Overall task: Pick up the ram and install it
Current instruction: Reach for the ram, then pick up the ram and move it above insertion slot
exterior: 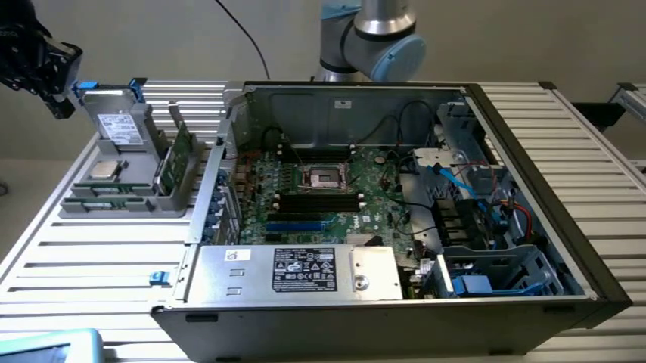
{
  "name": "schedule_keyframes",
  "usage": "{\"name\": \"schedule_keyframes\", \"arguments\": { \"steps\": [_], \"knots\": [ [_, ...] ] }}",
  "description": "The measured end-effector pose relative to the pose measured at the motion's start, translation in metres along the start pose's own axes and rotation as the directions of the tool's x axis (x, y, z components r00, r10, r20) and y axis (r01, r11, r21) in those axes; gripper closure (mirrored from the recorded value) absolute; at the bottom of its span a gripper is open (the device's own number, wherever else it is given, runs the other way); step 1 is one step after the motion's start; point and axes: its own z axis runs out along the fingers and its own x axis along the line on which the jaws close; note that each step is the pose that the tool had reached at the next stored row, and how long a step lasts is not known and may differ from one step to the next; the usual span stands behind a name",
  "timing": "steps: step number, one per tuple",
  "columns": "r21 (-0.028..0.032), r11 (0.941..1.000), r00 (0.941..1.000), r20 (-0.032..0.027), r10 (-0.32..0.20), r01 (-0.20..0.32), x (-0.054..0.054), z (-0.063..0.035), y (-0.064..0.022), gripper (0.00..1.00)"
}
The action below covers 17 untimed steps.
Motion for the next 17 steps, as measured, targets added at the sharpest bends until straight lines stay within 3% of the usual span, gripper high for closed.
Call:
{"name": "schedule_keyframes", "arguments": {
  "steps": [6,11,17],
  "knots": [
    [0.0,1.0,1.0,-0.0009,0.0,0.0,0.015,0.0037,0.0083,0.89],
    [0.0004,1.0,1.0,-0.0055,0.0,0.0,0.018,0.0053,0.0122,0.89],
    [0.0004,1.0,1.0,-0.0058,0.0,0.0,0.018,0.0054,0.0133,0.89]
  ]
}}
